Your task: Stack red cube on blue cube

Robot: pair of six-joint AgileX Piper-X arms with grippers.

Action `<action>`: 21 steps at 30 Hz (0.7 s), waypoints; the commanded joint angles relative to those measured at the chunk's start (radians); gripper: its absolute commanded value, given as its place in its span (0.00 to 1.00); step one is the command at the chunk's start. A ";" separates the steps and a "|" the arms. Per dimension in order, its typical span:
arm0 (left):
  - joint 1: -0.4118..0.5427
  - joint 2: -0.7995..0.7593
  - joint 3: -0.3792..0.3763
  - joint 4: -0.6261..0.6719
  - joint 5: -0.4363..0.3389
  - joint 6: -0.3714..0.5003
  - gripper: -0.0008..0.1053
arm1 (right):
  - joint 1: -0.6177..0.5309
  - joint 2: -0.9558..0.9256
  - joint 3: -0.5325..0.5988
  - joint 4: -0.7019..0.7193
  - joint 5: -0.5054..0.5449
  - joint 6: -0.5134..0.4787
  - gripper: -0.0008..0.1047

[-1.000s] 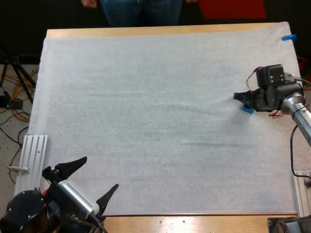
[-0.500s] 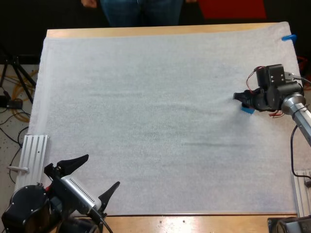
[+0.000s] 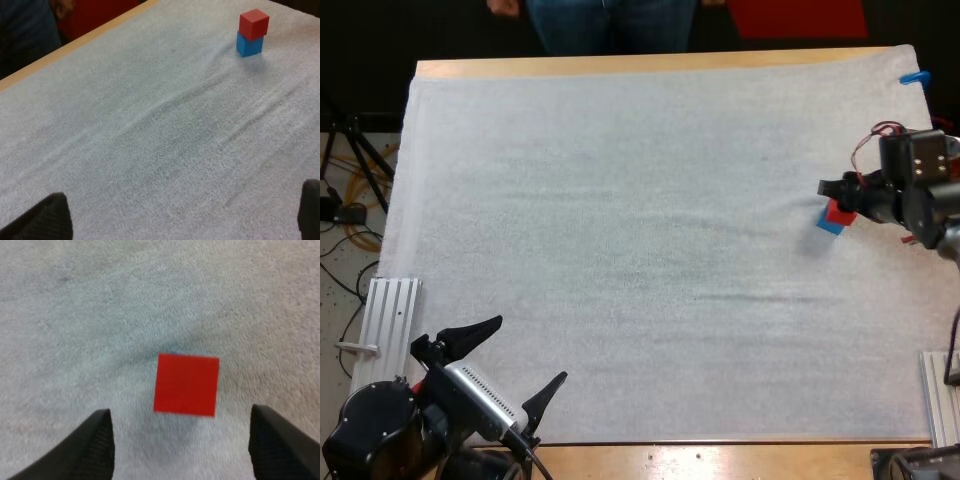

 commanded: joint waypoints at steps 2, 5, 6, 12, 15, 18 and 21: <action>-0.004 0.002 -0.009 -0.018 0.008 -0.010 0.83 | 0.001 -0.055 -0.004 0.030 -0.005 -0.045 0.54; 0.002 0.012 -0.009 -0.034 -0.005 -0.033 0.83 | 0.001 -0.114 -0.004 0.032 -0.005 -0.114 0.54; 0.002 0.025 -0.009 -0.051 -0.025 -0.048 0.83 | -0.001 -0.134 -0.004 0.027 -0.003 -0.133 0.54; 0.002 0.160 -0.009 -0.157 -0.077 -0.070 0.83 | -0.003 -0.176 -0.004 0.019 0.000 -0.167 0.54; 0.002 0.239 -0.009 -0.227 -0.115 -0.070 0.83 | -0.029 -0.178 -0.007 0.022 -0.002 -0.165 0.54; 0.029 0.293 -0.014 -0.287 -0.120 -0.070 0.83 | -0.083 -0.178 -0.007 0.044 -0.009 -0.165 0.54; 0.093 0.337 -0.014 -0.323 -0.111 -0.070 0.83 | -0.139 -0.193 -0.007 0.072 -0.008 -0.174 0.54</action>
